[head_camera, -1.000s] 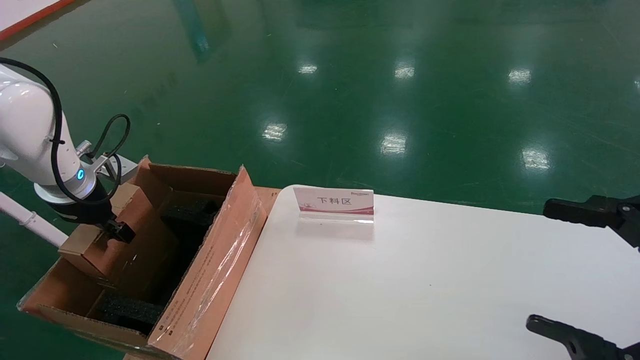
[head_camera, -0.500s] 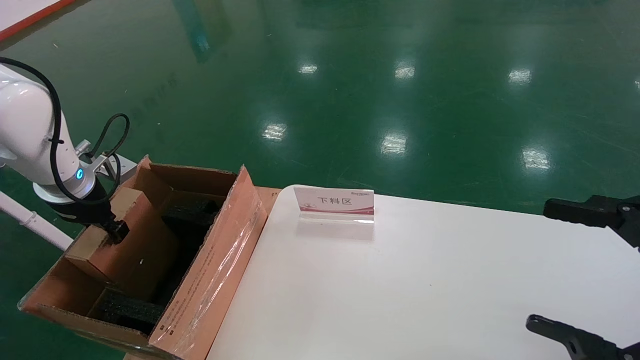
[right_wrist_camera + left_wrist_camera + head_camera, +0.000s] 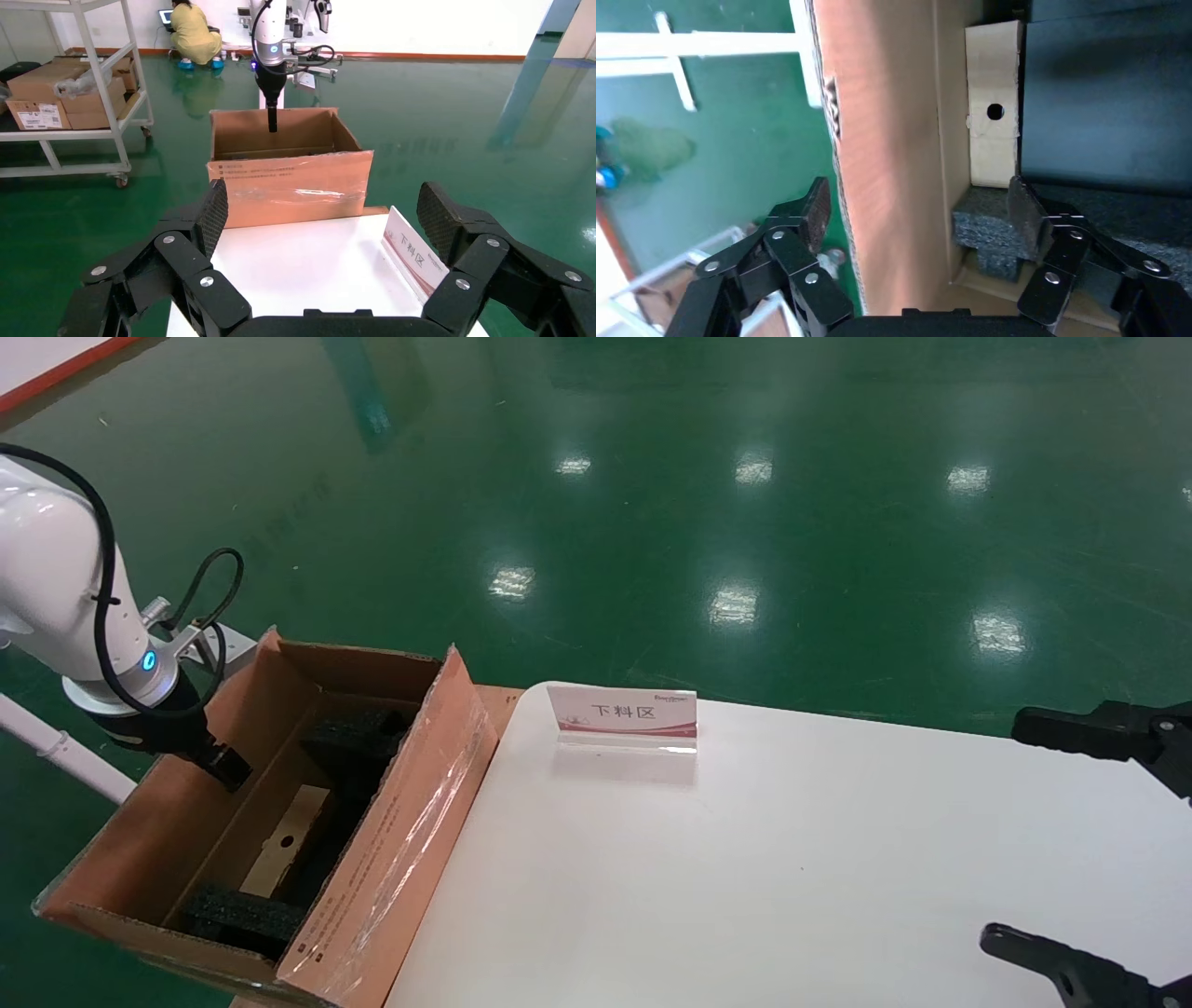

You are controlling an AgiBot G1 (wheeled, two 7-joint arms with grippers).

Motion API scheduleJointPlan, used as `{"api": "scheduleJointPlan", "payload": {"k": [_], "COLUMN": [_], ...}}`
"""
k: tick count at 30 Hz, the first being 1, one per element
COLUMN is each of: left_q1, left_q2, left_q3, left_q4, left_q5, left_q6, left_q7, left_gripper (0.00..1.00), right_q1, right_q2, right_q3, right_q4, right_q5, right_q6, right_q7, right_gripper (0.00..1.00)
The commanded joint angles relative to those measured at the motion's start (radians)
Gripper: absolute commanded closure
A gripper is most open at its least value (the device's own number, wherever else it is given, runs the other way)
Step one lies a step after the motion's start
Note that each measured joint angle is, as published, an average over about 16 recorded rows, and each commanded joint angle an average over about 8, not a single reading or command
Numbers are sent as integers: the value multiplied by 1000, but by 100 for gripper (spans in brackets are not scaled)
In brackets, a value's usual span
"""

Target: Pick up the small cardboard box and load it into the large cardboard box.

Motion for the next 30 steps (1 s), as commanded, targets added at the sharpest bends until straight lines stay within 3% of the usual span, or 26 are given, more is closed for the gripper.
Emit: {"api": "scheduleJointPlan", "payload": {"k": [1,12,16,25,30], "left_q1": [-3,-213,-261,-263,-257], "left_q2": [5,-173,-237,-296,-307], "left_q3": [1,-87,-126,-215,-240], "left_q4": [-6,-356,-462,-494,-502], "left_q5": [5,19,-22,-243,-283], "left_q6": [-3,-175,-224,-241,-238], "left_q7": [1,84,145,393,450], "left_gripper": [0,0,0,0,0], "right_q1": [0,0,0,1,0], "right_q2": [0,0,0,0,0], "right_q3": [0,-1,-1,-1,-1], "right_q4": [0,0,-1,-1,-1], "right_q5": [0,0,0,1,0], "right_q6": [0,0,0,0,0], "right_q7": [0,0,-1,-1,-1], "right_gripper": [0,0,0,0,0]}}
